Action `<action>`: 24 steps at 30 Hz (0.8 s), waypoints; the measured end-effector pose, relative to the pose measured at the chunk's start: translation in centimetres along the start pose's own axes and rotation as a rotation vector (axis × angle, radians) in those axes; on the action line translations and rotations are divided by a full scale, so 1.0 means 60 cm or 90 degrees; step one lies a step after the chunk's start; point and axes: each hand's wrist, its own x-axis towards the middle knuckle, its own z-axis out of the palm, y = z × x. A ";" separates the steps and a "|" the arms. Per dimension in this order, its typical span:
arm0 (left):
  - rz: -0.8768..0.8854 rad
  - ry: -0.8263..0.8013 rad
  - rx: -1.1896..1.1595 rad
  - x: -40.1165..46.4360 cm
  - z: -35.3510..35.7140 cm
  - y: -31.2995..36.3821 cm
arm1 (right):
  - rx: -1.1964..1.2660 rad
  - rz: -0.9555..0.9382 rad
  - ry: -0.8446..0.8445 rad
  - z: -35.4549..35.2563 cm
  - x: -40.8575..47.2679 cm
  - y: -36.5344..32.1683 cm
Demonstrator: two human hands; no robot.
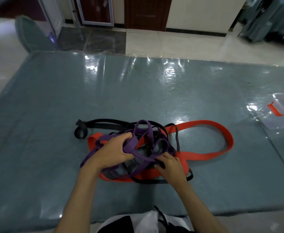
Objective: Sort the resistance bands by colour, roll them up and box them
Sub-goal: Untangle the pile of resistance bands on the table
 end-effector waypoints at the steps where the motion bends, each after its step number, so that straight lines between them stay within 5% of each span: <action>1: 0.001 0.003 0.002 -0.001 0.001 0.002 | 0.005 0.011 0.008 0.006 0.000 -0.003; 6: -0.005 0.070 -0.045 -0.017 -0.019 0.003 | 0.057 0.013 0.109 -0.016 0.000 -0.016; 11: -0.021 0.296 -0.097 -0.024 -0.054 -0.024 | 0.174 -0.112 0.184 -0.033 -0.008 -0.055; 13: -0.051 0.354 -0.126 -0.025 -0.055 -0.039 | 0.204 -0.162 0.128 -0.022 -0.009 -0.074; 17: -0.134 0.381 -0.112 -0.030 -0.045 -0.069 | 0.240 -0.078 -0.191 0.009 -0.012 -0.058; 24: -0.228 0.376 -0.133 -0.043 -0.041 -0.101 | 0.193 0.146 -0.151 0.032 -0.025 0.013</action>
